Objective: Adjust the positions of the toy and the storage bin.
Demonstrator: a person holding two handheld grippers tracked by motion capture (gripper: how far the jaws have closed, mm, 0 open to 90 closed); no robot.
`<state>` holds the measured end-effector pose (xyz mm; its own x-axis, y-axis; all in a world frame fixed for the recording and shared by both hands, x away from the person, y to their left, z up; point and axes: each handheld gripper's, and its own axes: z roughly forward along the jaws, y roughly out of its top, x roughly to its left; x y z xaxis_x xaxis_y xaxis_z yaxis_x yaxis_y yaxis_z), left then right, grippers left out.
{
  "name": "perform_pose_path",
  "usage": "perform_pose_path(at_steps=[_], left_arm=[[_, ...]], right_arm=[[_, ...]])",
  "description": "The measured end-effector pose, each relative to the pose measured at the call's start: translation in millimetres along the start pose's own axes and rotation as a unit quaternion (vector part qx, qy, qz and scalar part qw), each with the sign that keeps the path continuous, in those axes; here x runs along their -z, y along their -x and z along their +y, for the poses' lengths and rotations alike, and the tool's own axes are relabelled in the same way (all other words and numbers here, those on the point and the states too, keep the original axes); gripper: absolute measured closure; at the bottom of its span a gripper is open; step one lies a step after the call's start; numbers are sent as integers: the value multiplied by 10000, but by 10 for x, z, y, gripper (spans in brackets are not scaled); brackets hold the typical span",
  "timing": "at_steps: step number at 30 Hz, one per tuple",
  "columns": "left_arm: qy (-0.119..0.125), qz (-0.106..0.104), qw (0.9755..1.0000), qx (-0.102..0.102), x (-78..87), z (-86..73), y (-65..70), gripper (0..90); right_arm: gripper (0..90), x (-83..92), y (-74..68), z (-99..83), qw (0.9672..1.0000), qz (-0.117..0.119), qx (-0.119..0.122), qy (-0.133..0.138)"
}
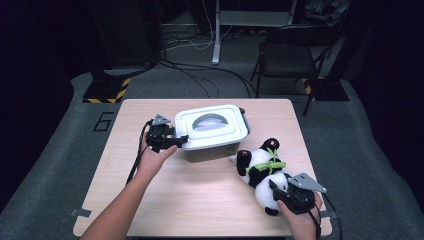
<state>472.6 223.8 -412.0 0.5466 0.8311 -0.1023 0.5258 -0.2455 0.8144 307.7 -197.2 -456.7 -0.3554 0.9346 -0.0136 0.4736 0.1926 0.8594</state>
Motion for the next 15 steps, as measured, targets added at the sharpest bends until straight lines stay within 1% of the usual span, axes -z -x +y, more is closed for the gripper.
perform_pose_path(at_steps=[1, 3, 4, 5, 6, 7, 8, 10, 12, 15], left_arm=[[26, 65, 9999, -85, 11, 0, -11, 317], [-68, 42, 9999, -145, 43, 1, -44, 336], [-92, 33, 9998, -151, 53, -1, -60, 336], [-69, 39, 9999, -100, 58, -4, -73, 336], [-104, 20, 9999, -77, 73, -5, -90, 346], [-81, 16, 9999, -60, 79, -9, -103, 358], [-124, 14, 9999, -88, 95, -9, -117, 364], [-117, 35, 9999, -113, 119, -20, -133, 365], [-150, -7, 9998, -129, 143, -26, -145, 381], [-169, 0, 9997, -179, 181, -41, -160, 400]], right_arm=[[410, 0, 0, -1, 10000, 14, -17, -1], [409, -1, 3, -3, 10000, 20, -7, 12], [409, -1, 2, -4, 10000, 14, -6, 13], [408, 0, 2, -3, 10000, 10, 1, 11], [405, -1, 2, -2, 10000, 8, -3, 6], [400, 0, 1, -1, 10000, -8, -2, 4], [394, 0, 3, 1, 10000, -5, 16, 5], [387, 4, 6, 8, 10000, -2, 31, -5], [385, 12, 16, 15, 10000, 28, 11, 0], [384, 19, 20, 16, 10000, 25, -4, 21]])
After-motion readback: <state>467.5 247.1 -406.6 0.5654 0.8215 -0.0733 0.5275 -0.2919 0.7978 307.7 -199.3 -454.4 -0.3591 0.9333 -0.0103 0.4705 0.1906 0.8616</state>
